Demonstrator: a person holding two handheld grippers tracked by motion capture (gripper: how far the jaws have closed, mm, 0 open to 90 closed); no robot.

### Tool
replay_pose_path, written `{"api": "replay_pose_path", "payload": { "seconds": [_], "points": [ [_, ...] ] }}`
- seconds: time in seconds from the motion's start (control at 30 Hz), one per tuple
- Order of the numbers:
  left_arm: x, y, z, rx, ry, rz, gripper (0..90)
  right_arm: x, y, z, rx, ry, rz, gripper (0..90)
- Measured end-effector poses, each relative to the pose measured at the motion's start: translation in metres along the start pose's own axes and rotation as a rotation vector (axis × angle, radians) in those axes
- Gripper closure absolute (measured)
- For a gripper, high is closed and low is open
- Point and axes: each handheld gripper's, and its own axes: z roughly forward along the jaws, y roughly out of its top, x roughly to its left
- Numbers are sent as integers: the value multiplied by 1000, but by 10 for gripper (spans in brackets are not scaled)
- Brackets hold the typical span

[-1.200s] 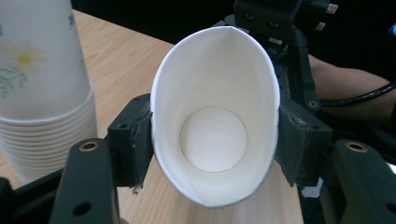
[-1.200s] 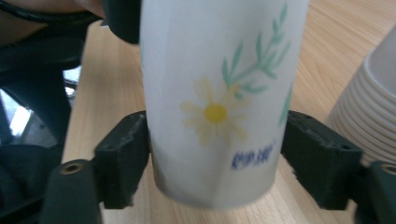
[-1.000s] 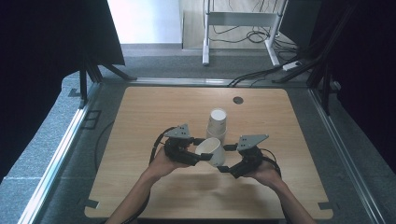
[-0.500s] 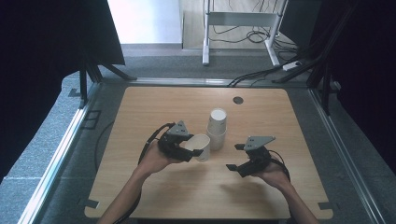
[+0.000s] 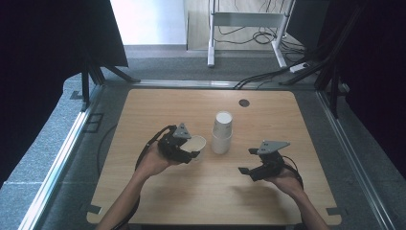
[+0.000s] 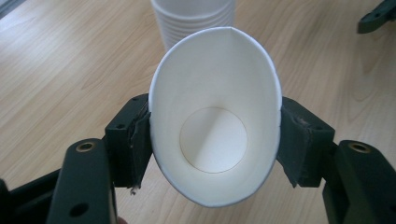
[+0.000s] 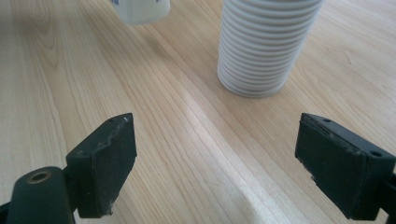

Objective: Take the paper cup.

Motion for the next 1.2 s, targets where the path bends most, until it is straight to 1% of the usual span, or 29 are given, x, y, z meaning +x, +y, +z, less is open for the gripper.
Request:
{"api": "replay_pose_path", "payload": {
  "seconds": [0.17, 0.27, 0.3, 0.47, 0.53, 0.73, 0.83, 1.07, 1.2],
  "points": [
    [4, -3, 3, 21, 35, -18, 338, -1, -6, 0, 23, -19, -1, 129],
    [8, -7, 6, 30, 55, -39, 336, -2, -9, 1, 43, -37, -2, 130],
    [9, -8, 7, 34, 64, -40, 335, -2, -10, 1, 48, -38, 0, 130],
    [13, -15, 16, 51, 79, -66, 330, -2, -12, 3, 65, -41, -6, 131],
    [14, -18, 21, 61, 93, -74, 325, -2, -12, 4, 70, -41, -9, 131],
    [16, -24, 31, 66, 97, -92, 317, 0, -14, 7, 95, -42, -23, 132],
    [16, -25, 35, 70, 98, -94, 310, 0, -14, 8, 100, -42, -29, 132],
    [16, -24, 37, 70, 98, -98, 283, 0, -15, 9, 107, -40, -31, 132],
    [16, -25, 39, 64, 90, -109, 246, 0, -15, 9, 109, -39, -32, 133]
  ]
}}
